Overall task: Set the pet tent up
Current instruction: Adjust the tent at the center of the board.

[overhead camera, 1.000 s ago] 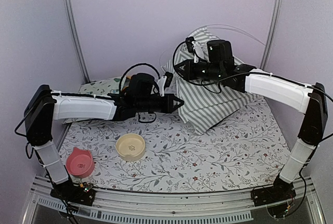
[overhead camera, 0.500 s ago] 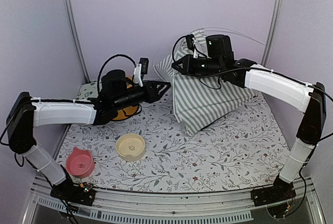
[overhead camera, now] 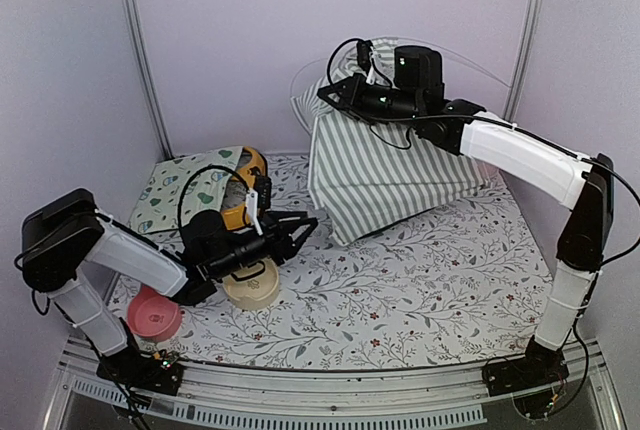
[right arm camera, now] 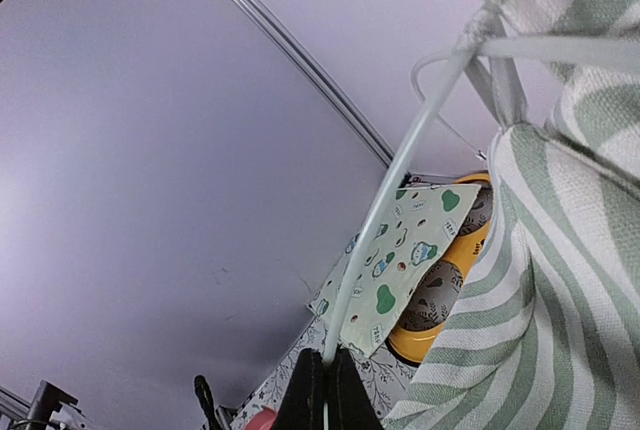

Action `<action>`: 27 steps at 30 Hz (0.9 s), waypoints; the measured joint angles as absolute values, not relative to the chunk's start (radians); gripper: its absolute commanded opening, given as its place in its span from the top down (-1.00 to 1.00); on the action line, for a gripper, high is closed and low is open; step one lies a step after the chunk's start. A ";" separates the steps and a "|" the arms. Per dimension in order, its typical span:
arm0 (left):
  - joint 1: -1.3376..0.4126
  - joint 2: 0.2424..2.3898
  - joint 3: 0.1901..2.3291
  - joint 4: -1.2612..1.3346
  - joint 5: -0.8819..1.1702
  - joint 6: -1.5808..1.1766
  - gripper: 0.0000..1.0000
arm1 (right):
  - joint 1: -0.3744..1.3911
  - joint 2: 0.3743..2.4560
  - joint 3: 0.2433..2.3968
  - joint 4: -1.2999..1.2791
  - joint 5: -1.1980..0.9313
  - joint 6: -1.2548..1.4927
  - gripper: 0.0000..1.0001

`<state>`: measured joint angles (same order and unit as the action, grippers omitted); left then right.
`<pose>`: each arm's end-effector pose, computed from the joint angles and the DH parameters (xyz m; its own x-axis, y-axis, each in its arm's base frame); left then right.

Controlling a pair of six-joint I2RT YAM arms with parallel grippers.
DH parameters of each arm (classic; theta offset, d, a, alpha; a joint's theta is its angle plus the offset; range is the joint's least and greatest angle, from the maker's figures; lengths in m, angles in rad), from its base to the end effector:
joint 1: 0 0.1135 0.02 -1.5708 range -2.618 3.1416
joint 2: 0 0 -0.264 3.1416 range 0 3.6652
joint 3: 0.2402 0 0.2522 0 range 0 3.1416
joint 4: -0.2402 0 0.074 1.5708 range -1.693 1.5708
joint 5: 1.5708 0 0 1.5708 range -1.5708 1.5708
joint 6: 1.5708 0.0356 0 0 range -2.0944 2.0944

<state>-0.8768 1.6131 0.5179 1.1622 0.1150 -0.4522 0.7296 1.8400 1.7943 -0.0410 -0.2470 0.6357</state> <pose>0.1924 -0.2377 0.1943 -0.3271 -0.2855 -0.9008 0.7715 0.4699 -0.4291 0.3265 0.3036 0.4073 -0.5435 0.2863 -0.7891 -0.6279 0.4852 0.6085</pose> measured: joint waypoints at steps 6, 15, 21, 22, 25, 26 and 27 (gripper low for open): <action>-0.869 1.702 0.550 1.276 0.091 -0.434 0.25 | 0.737 1.842 1.795 -0.028 -0.245 0.666 1.00; -0.846 1.761 0.585 1.357 0.073 -0.432 0.93 | 0.742 1.842 1.795 -0.020 -0.242 0.686 1.00; -0.840 1.769 0.587 1.376 0.066 -0.417 1.00 | 0.742 1.842 1.797 -0.025 -0.222 0.676 1.00; -0.841 1.767 0.580 1.377 0.062 -0.412 1.00 | 0.742 1.842 1.799 -0.033 -0.214 0.667 1.00; -0.845 1.743 0.540 1.375 0.040 -0.395 1.00 | 0.742 1.842 1.808 -0.069 -0.196 0.632 1.00; -0.846 1.728 0.525 1.372 0.035 -0.389 1.00 | 0.741 1.842 1.811 -0.083 -0.186 0.615 1.00; -0.847 1.714 0.511 1.370 0.030 -0.384 1.00 | 0.743 1.842 1.813 -0.097 -0.178 0.601 1.00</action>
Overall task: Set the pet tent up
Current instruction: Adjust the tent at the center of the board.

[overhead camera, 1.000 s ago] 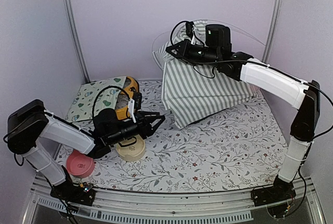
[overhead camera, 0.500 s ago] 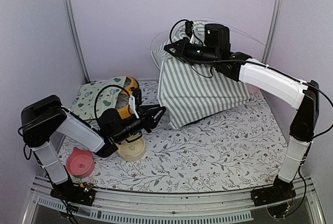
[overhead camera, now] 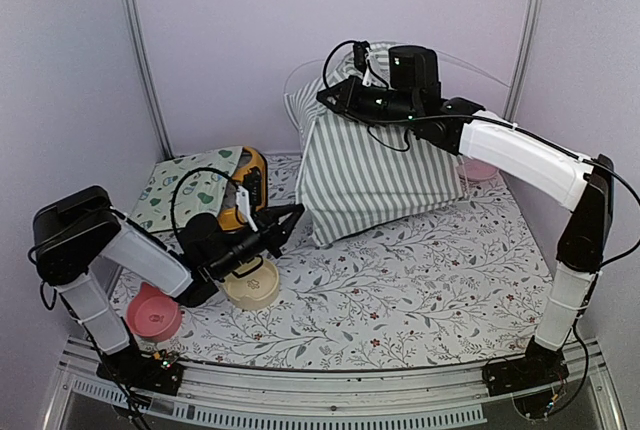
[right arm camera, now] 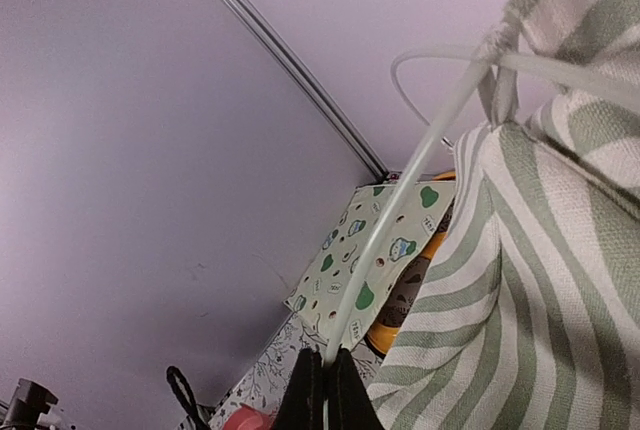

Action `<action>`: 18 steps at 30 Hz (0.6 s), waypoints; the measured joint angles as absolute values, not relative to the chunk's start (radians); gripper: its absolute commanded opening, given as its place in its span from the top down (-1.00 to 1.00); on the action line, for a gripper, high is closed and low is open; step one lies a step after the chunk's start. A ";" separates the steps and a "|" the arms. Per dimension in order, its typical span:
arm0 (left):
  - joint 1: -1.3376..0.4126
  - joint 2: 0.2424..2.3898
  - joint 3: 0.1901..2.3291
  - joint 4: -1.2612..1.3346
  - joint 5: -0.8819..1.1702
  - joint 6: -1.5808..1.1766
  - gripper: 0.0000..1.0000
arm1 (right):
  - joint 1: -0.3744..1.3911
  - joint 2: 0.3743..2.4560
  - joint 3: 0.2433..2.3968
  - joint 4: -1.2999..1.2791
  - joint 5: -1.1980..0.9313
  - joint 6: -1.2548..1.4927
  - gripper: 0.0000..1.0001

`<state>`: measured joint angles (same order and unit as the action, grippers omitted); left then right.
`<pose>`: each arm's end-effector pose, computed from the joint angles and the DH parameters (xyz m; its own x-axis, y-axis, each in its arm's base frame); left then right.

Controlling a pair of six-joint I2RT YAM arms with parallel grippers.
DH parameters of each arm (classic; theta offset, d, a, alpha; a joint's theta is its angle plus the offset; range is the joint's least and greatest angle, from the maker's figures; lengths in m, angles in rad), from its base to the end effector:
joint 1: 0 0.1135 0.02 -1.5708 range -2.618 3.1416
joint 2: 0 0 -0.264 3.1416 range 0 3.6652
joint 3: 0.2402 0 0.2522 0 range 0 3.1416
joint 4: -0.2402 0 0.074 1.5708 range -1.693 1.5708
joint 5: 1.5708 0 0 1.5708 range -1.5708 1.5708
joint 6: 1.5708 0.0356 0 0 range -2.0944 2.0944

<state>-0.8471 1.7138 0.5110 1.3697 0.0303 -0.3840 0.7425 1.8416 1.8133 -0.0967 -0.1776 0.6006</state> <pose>0.2043 -0.2329 0.1860 -0.1860 -0.3550 -0.9162 0.7540 0.5463 -0.3648 0.3239 0.3058 0.4073 -0.5249 0.2733 -0.8061 -0.6037 0.5481 0.5789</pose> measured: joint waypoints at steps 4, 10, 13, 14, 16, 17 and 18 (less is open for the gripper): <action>-0.850 1.666 0.477 1.359 0.013 -0.361 1.00 | 0.749 1.842 1.828 -0.127 -0.154 0.552 1.00; -0.853 1.626 0.474 1.303 0.012 -0.316 1.00 | 0.762 1.842 1.860 -0.174 -0.109 0.491 1.00; -0.854 1.606 0.476 1.264 0.019 -0.294 1.00 | 0.786 1.842 1.860 -0.177 -0.060 0.456 1.00; -0.854 1.597 0.476 1.249 0.022 -0.287 1.00 | 0.794 1.842 1.860 -0.179 -0.038 0.443 1.00; -0.855 1.577 0.477 1.224 0.036 -0.274 1.00 | 0.813 1.842 1.852 -0.170 0.018 0.417 1.00; -0.856 1.566 0.478 1.211 0.041 -0.268 1.00 | 0.819 1.841 1.844 -0.157 0.044 0.405 1.00; -0.857 1.558 0.479 1.203 0.044 -0.262 1.00 | 0.823 1.841 1.837 -0.150 0.061 0.397 1.00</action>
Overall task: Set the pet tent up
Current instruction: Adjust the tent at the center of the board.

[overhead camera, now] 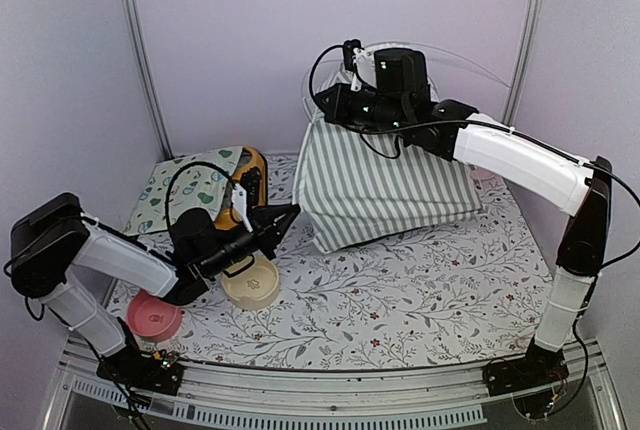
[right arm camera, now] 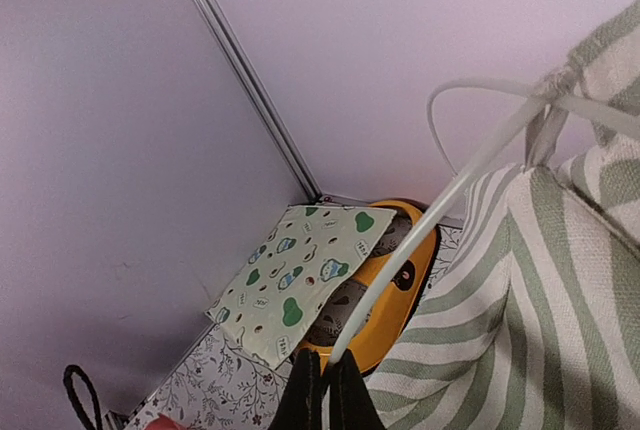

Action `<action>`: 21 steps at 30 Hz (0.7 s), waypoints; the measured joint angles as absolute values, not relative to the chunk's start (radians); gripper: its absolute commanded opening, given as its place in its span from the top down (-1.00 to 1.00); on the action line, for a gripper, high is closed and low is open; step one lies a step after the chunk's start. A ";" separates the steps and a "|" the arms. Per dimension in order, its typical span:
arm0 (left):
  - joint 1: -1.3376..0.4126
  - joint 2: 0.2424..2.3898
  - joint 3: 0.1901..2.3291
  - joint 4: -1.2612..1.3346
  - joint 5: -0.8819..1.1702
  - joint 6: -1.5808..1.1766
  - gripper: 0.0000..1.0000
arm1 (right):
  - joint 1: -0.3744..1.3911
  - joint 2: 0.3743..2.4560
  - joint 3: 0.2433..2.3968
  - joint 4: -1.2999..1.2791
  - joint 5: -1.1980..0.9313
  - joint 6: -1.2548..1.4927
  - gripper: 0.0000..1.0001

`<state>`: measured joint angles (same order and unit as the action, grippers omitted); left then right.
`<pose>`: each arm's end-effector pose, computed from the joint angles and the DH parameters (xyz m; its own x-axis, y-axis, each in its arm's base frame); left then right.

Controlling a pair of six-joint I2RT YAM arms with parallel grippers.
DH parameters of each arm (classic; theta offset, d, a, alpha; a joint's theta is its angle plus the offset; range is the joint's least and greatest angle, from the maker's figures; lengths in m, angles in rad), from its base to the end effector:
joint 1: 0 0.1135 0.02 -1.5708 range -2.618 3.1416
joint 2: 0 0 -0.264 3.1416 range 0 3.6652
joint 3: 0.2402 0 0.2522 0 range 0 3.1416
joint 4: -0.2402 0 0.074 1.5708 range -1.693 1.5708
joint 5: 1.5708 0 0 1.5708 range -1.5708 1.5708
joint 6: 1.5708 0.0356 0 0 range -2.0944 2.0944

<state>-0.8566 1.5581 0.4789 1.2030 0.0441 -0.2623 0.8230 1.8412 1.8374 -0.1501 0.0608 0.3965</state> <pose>0.1913 -0.2231 0.2034 -0.1251 -0.2512 -0.9598 0.7777 0.5759 -0.2521 0.3035 0.3240 0.4102 -0.3630 0.1755 -0.9151 -0.5971 0.7101 0.3730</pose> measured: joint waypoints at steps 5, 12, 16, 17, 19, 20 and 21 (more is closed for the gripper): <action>-0.857 1.528 0.483 1.147 0.036 -0.243 1.00 | 0.825 1.841 1.824 -0.129 0.109 0.351 1.00; -0.855 1.533 0.516 1.056 0.002 -0.241 1.00 | 0.810 1.841 1.824 -0.123 0.070 0.355 1.00; -0.850 1.539 0.519 1.029 -0.020 -0.251 1.00 | 0.807 1.841 1.828 -0.139 0.046 0.358 1.00; -0.850 1.539 0.520 1.023 -0.024 -0.253 1.00 | 0.806 1.841 1.833 -0.150 0.042 0.358 1.00; -0.847 1.539 0.525 1.010 -0.035 -0.255 1.00 | 0.804 1.842 1.850 -0.180 0.029 0.359 1.00; -0.844 1.539 0.527 1.004 -0.039 -0.255 1.00 | 0.803 1.842 1.861 -0.195 0.023 0.359 1.00; -0.842 1.539 0.528 1.002 -0.042 -0.255 1.00 | 0.802 1.842 1.869 -0.206 0.020 0.359 1.00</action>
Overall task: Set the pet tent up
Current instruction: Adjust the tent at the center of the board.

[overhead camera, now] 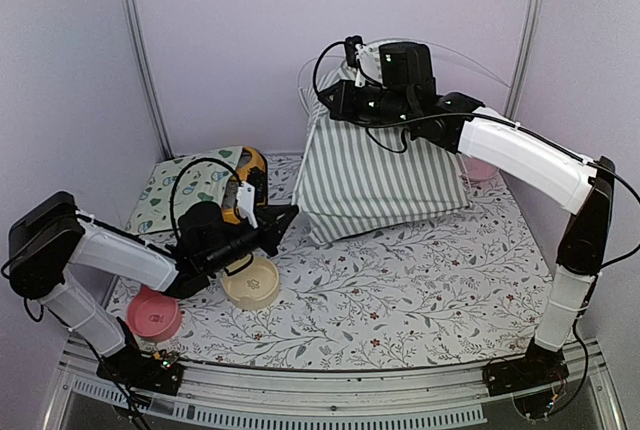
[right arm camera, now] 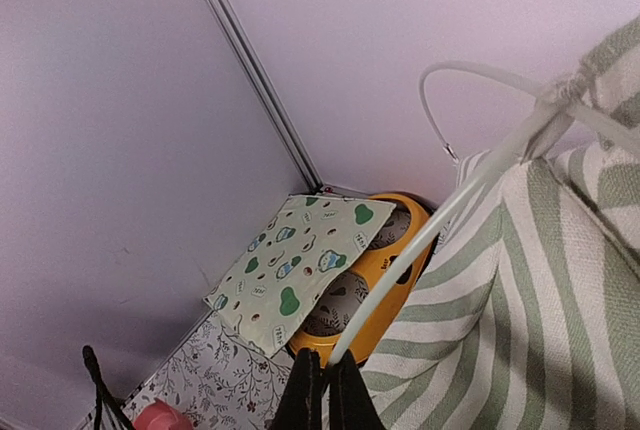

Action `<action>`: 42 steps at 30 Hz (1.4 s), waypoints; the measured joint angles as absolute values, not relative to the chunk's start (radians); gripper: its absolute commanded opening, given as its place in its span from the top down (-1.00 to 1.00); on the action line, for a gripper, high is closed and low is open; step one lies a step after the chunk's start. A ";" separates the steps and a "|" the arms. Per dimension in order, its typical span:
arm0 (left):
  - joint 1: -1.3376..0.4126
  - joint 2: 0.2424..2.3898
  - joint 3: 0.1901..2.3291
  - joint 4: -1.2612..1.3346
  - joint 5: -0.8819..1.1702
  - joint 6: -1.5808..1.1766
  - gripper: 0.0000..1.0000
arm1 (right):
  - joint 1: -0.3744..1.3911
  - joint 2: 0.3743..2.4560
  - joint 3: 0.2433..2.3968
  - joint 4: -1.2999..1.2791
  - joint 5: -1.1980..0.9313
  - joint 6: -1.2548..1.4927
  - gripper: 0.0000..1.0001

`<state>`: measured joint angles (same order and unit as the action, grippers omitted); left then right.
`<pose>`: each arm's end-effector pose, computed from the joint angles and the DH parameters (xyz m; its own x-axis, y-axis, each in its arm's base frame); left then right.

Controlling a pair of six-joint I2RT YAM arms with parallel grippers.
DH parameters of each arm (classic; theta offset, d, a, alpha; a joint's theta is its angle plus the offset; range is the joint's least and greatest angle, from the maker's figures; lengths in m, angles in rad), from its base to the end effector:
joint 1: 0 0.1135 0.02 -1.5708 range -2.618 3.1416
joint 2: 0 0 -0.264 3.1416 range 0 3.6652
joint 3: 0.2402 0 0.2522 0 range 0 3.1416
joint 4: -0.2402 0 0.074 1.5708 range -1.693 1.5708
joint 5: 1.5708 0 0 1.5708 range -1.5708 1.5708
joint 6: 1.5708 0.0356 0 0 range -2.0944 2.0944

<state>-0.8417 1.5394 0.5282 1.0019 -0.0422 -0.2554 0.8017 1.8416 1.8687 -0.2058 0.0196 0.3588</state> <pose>0.2024 -0.2243 0.2006 -0.1871 -0.1694 -0.9676 0.6922 0.6762 -0.2522 0.3077 0.3169 0.4150 -0.3633 0.1295 -0.9226 -0.6167 0.7089 0.3423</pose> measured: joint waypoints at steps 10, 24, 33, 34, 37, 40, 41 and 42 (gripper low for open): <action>-0.826 1.532 0.533 0.974 -0.037 -0.219 1.00 | 0.797 1.842 1.876 -0.263 0.017 0.359 1.00; -0.835 1.485 0.526 0.966 -0.002 -0.095 1.00 | 0.807 1.853 1.872 -0.203 0.036 0.379 1.00; -0.838 1.481 0.519 0.966 -0.001 -0.070 1.00 | 0.812 1.855 1.873 -0.191 0.065 0.380 1.00; -0.838 1.481 0.518 0.966 -0.001 -0.068 1.00 | 0.812 1.855 1.873 -0.188 0.068 0.380 1.00; -0.839 1.480 0.511 0.966 -0.002 -0.063 1.00 | 0.812 1.860 1.884 -0.186 0.070 0.379 1.00; -0.841 1.479 0.509 0.966 -0.004 -0.058 1.00 | 0.812 1.868 1.893 -0.185 0.075 0.377 1.00; -0.841 1.478 0.508 0.966 -0.004 -0.056 1.00 | 0.812 1.870 1.893 -0.185 0.076 0.377 1.00; -0.841 1.476 0.508 0.966 -0.005 -0.055 1.00 | 0.812 1.872 1.894 -0.186 0.076 0.377 1.00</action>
